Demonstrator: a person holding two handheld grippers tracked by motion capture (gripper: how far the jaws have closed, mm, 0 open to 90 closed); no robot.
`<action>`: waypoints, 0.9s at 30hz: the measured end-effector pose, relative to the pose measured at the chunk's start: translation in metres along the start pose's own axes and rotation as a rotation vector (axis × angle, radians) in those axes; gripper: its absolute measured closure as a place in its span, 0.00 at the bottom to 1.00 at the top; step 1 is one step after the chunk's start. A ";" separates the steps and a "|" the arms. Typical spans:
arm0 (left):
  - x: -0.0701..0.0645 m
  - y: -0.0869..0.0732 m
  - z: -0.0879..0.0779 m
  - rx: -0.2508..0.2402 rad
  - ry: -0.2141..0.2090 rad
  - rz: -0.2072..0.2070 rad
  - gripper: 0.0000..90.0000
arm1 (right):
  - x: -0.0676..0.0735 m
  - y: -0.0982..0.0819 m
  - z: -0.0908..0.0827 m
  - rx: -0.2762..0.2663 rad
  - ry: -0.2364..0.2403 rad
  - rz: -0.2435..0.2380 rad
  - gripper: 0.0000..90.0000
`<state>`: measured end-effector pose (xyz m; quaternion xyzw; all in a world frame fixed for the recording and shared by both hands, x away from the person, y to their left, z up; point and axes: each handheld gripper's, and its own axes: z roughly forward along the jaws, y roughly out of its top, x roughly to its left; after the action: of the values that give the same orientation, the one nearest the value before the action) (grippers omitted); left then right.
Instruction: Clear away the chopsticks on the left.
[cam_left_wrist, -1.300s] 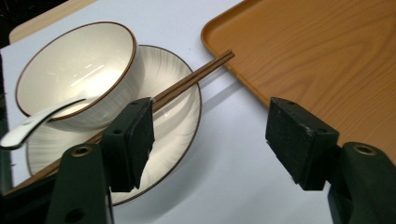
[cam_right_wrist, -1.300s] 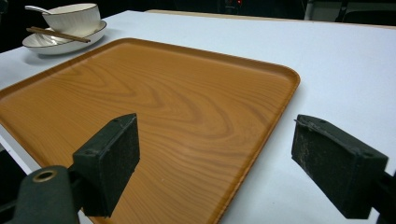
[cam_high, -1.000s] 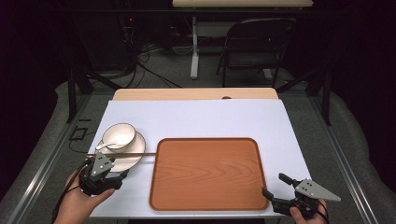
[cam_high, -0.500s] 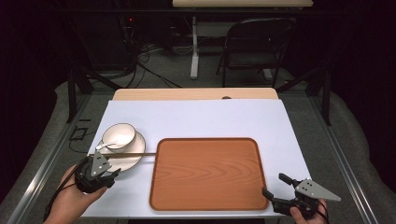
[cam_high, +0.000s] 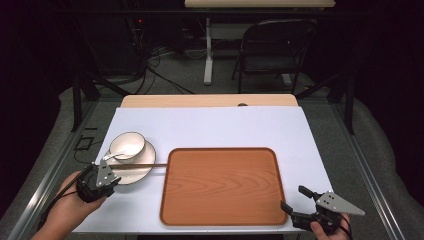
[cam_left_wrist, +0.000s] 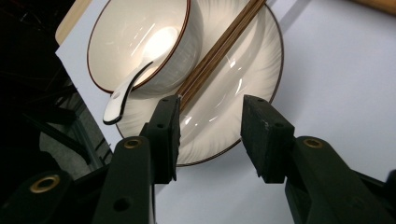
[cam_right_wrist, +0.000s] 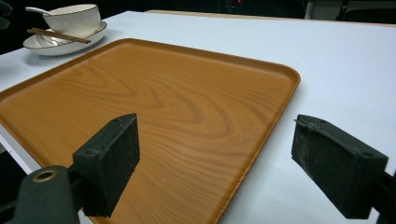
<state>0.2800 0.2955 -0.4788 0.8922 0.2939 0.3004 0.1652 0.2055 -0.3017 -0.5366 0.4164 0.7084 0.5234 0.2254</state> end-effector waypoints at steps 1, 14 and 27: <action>0.001 -0.001 0.001 0.006 0.000 0.011 0.65 | 0.000 0.000 0.000 0.000 0.000 0.000 0.16; 0.012 -0.006 0.026 0.058 0.027 0.156 0.75 | -0.001 0.000 0.000 -0.001 0.002 0.005 0.16; 0.016 -0.010 0.049 0.063 0.025 0.171 0.77 | -0.001 0.000 -0.001 -0.002 0.003 0.013 0.16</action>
<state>0.3174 0.3074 -0.5139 0.9150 0.2281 0.3151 0.1071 0.2053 -0.3031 -0.5369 0.4198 0.7055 0.5263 0.2214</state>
